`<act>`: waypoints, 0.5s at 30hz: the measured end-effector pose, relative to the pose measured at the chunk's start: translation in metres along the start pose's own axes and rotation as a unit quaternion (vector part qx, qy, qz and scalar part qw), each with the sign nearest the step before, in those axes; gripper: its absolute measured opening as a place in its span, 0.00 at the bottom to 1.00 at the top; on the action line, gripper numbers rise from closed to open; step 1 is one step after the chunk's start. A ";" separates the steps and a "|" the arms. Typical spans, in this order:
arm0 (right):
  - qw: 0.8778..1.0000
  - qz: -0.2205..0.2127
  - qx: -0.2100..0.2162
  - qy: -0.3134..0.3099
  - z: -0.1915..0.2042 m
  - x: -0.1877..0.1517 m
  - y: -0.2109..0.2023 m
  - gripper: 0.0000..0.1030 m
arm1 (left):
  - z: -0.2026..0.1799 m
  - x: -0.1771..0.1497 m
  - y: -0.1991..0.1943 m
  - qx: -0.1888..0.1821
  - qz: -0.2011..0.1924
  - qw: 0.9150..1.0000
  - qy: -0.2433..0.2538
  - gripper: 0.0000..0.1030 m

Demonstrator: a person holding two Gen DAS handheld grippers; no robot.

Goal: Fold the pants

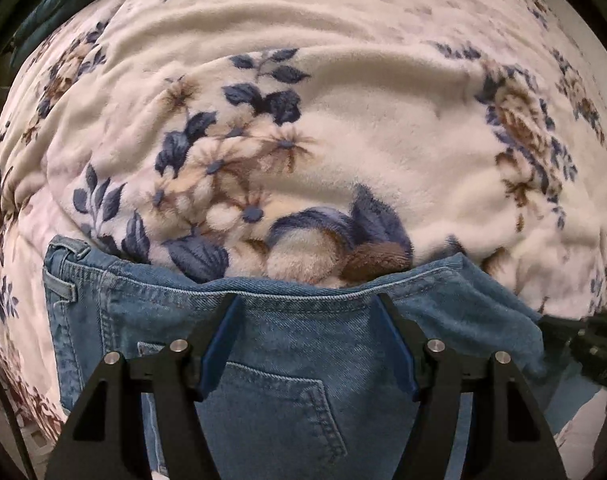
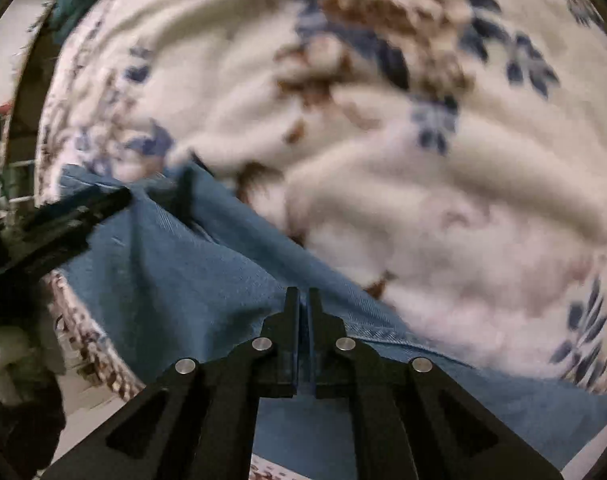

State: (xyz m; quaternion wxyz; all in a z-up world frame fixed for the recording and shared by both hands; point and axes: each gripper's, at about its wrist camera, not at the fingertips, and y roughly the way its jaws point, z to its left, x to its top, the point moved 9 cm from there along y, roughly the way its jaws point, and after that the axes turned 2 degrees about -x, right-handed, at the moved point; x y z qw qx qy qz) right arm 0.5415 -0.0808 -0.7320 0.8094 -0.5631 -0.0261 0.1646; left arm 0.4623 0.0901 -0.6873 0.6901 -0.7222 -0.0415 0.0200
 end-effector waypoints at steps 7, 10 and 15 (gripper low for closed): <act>0.987 0.024 0.159 -0.015 0.040 0.044 -0.013 0.68 | 0.013 0.005 -0.011 0.021 -0.010 1.000 -0.017 0.63; 0.976 0.108 0.188 -0.034 0.069 0.050 0.032 0.68 | 0.020 0.002 -0.010 0.031 -0.013 0.999 -0.031 0.63; 0.933 0.207 0.293 -0.022 0.096 0.036 0.072 0.53 | 0.021 -0.002 -0.004 0.044 -0.016 0.999 -0.024 0.63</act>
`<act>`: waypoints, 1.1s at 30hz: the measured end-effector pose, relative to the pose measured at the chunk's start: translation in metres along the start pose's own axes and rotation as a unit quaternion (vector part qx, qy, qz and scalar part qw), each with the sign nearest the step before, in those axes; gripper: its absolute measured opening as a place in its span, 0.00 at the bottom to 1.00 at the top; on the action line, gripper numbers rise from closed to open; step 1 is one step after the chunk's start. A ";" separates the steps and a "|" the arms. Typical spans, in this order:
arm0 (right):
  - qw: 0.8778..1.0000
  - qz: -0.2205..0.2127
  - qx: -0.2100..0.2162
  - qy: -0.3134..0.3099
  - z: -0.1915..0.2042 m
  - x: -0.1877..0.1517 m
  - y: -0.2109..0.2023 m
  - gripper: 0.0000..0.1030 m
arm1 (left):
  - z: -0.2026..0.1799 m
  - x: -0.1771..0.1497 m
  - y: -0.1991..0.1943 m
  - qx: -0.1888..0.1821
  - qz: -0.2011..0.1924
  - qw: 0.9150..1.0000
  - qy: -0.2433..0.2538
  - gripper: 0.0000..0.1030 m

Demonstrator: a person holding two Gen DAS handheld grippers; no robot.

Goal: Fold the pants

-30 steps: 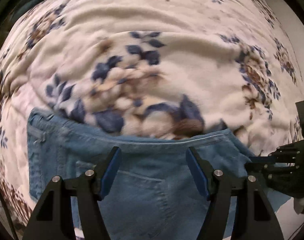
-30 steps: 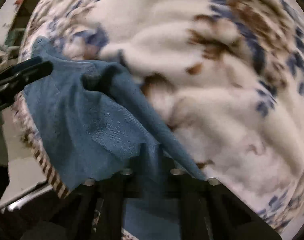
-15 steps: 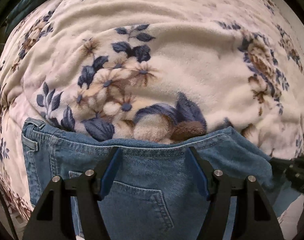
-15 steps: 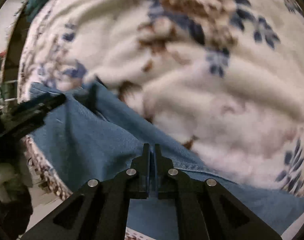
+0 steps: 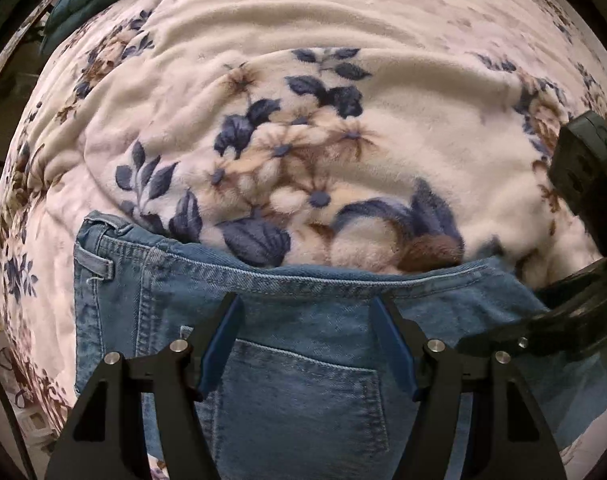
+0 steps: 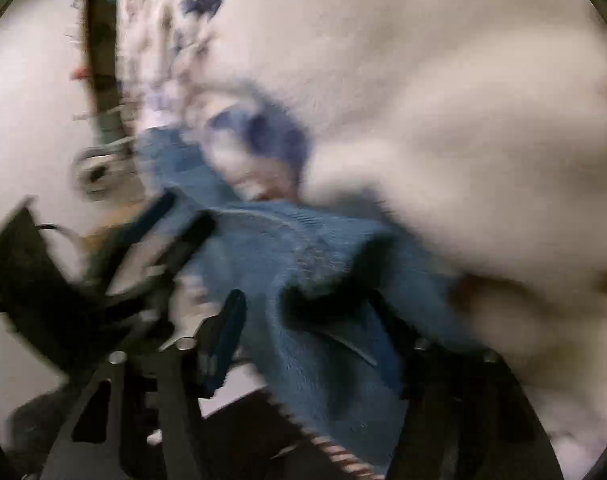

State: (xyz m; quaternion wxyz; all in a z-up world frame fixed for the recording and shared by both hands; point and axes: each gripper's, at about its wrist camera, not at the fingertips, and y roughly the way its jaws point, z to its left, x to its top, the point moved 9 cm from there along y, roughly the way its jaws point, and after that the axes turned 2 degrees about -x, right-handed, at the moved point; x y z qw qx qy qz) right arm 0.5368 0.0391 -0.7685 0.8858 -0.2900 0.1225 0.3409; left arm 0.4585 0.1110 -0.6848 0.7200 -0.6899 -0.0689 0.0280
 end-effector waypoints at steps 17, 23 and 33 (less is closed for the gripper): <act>0.963 -0.194 0.128 0.136 -0.046 -0.003 -0.067 0.06 | 0.031 -0.023 0.035 -0.021 0.028 0.999 -0.024 0.72; 0.970 -0.227 0.002 0.084 -0.049 -0.019 -0.140 0.07 | 0.033 -0.022 0.030 -0.020 0.032 0.999 -0.026 0.72; 0.952 -0.180 -0.246 0.015 -0.053 -0.045 -0.101 0.01 | -0.038 0.025 -0.019 -0.073 0.001 0.997 0.025 0.70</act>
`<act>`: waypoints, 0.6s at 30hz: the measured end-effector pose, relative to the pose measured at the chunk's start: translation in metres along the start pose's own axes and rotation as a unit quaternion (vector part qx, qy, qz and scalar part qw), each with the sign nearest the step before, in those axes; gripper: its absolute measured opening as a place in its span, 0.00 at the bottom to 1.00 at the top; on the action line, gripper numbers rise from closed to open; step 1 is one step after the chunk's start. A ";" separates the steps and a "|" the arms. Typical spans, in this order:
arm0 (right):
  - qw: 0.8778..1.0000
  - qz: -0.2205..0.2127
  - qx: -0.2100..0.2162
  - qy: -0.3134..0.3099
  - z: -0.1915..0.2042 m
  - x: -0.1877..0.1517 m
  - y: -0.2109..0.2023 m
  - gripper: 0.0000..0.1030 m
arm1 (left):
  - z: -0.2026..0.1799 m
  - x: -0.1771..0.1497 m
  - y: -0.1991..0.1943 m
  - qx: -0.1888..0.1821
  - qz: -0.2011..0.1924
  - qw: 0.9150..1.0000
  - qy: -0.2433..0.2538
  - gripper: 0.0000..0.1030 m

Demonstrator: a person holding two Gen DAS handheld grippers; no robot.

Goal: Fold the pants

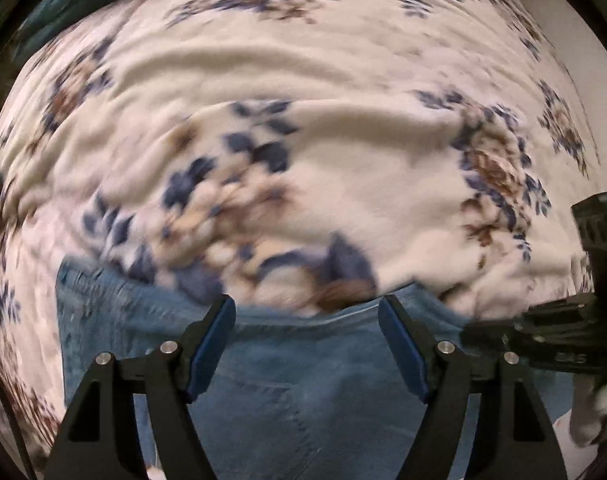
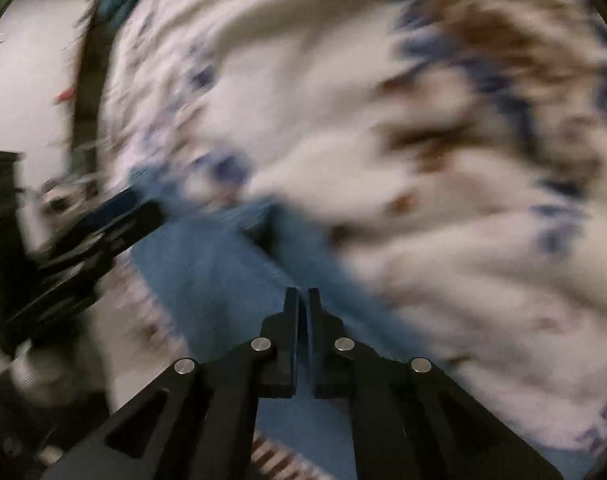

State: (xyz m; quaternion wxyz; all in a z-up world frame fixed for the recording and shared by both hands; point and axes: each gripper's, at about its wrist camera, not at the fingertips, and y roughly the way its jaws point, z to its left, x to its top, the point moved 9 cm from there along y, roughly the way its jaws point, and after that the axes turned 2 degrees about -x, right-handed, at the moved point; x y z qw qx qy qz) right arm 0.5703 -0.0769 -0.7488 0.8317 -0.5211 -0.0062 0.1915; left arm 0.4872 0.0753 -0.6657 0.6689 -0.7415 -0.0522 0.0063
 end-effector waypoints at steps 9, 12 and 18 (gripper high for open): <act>0.999 0.008 -0.029 0.010 -0.078 -0.051 -0.052 0.68 | -0.043 0.003 0.047 0.012 0.047 0.998 0.043 0.70; 0.998 0.043 -0.050 -0.024 -0.065 -0.068 -0.037 0.67 | -0.042 0.003 0.053 0.012 0.049 0.998 0.028 0.71; 0.994 0.032 -0.099 0.022 -0.092 -0.091 -0.039 0.10 | -0.024 -0.002 0.054 0.026 0.043 0.999 0.013 0.71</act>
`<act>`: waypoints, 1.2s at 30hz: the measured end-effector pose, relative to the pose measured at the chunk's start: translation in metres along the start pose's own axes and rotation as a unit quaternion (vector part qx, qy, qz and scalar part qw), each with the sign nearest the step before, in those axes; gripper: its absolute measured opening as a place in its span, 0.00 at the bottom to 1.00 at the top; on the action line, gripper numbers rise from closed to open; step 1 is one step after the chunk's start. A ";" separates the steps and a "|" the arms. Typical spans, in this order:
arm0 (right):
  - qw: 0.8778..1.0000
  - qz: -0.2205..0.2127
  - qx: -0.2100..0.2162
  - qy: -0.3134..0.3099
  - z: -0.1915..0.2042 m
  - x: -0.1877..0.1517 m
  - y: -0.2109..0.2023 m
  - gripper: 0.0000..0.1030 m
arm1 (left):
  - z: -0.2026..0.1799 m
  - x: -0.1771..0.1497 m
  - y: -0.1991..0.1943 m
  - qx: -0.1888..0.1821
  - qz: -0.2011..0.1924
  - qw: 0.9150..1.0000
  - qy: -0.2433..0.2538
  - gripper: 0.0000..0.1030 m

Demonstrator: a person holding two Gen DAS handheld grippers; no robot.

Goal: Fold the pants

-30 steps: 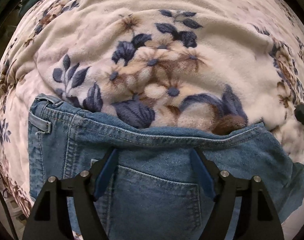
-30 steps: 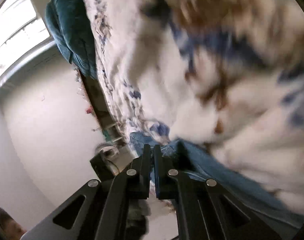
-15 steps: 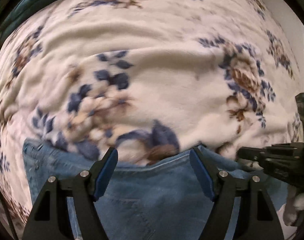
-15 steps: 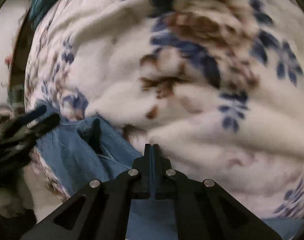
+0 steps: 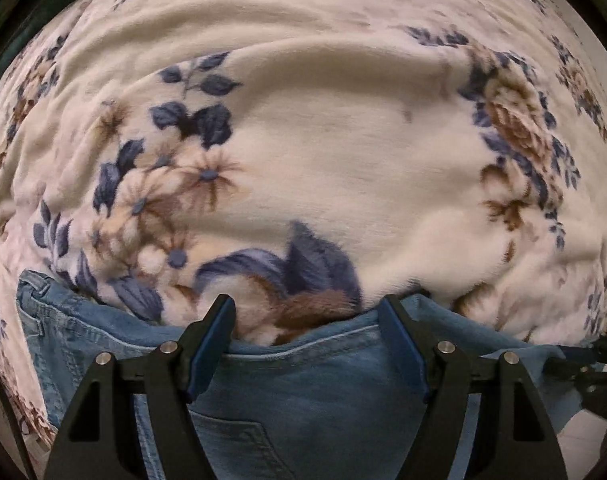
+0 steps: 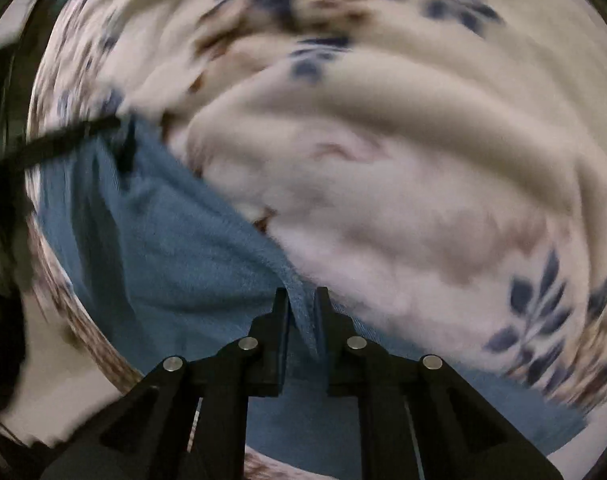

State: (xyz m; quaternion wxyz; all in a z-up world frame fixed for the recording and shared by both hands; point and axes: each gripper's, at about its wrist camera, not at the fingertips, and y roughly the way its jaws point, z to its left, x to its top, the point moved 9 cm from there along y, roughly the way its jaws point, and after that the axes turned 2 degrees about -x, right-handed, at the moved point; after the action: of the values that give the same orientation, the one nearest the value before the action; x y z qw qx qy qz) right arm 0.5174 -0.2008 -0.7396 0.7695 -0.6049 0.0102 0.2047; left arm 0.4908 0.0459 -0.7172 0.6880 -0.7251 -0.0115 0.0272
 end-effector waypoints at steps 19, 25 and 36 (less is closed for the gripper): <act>0.984 -0.047 0.057 -0.163 0.138 0.061 -0.010 0.54 | 0.064 0.003 -0.038 0.047 -0.057 0.997 -0.037 0.70; 0.991 -0.054 0.111 -0.052 0.132 0.083 0.019 0.03 | 0.086 0.005 -0.032 0.037 -0.047 0.996 -0.063 0.70; 0.989 -0.062 0.113 0.072 0.078 0.092 0.004 0.39 | 0.062 -0.016 -0.034 -0.009 -0.033 0.998 -0.049 0.70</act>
State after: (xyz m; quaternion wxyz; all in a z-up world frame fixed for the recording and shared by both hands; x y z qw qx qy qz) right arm 0.5825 -0.0994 -0.7466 0.8416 -0.5263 0.0514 0.1103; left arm 0.4719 0.1087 -0.6856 0.6805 -0.7284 -0.0691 0.0403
